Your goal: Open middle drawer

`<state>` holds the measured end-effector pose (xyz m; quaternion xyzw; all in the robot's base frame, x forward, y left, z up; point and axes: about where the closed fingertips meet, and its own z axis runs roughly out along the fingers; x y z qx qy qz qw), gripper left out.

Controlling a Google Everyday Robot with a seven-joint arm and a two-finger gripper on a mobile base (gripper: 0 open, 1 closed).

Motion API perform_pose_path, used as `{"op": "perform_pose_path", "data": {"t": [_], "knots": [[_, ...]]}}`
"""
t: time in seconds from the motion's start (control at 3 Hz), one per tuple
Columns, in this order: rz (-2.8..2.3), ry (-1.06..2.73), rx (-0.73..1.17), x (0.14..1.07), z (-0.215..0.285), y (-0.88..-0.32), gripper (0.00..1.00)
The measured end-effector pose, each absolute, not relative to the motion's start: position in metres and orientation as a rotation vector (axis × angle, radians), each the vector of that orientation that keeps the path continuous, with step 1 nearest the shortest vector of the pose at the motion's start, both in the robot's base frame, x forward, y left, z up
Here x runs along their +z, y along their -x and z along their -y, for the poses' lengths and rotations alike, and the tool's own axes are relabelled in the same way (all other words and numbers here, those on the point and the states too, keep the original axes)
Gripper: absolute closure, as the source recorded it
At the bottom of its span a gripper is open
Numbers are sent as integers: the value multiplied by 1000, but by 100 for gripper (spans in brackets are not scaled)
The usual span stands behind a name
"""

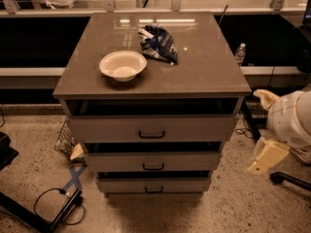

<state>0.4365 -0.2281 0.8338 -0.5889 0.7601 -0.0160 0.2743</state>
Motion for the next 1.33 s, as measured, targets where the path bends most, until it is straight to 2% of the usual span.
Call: {"op": "perform_pose_path", "data": {"t": [0.67, 1.33], "knots": [[-1949, 1457, -75, 807, 233, -482, 0], [-2039, 1485, -108, 709, 235, -471, 0]]}}
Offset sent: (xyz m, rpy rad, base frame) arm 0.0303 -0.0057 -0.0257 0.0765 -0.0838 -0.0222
